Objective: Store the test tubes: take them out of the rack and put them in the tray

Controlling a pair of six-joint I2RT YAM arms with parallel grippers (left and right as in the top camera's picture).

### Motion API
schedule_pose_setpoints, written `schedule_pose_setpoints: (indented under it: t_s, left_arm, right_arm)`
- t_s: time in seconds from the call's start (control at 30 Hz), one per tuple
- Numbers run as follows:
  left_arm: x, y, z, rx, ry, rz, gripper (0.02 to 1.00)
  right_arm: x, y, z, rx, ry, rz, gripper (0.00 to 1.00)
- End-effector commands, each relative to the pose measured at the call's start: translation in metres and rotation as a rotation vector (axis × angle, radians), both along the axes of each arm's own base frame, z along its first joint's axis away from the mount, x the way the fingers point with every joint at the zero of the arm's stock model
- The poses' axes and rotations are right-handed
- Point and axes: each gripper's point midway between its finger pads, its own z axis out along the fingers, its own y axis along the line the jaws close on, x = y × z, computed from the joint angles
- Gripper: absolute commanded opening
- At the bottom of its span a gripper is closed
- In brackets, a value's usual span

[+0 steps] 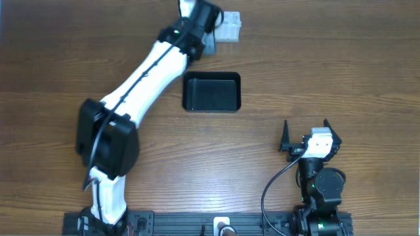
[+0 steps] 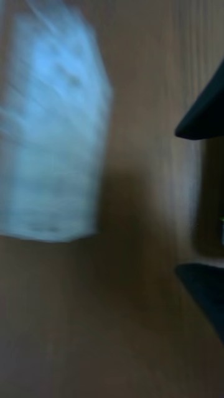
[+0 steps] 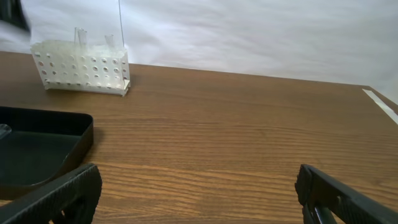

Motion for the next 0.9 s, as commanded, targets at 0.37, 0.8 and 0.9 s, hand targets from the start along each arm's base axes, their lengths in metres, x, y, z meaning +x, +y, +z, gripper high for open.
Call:
schedule_pose_setpoints:
  t_s: [0.37,0.8,0.9]
  left_arm:
    - [0.083,0.020,0.030,-0.033,-0.275,-0.345,0.790]
    - [0.088,-0.019,-0.025,-0.015,-0.265,-0.554,0.805]
    - [0.089,-0.021,-0.033,-0.006,-0.261,-0.564,0.816]
  right_arm:
    - [0.000,0.000,-0.002,-0.007,-0.002,0.002,0.993]
    - [0.000,0.000,-0.002,-0.008,-0.002,0.002,0.991]
    - [0.000,0.000,-0.002,-0.007,-0.002,0.002,0.993]
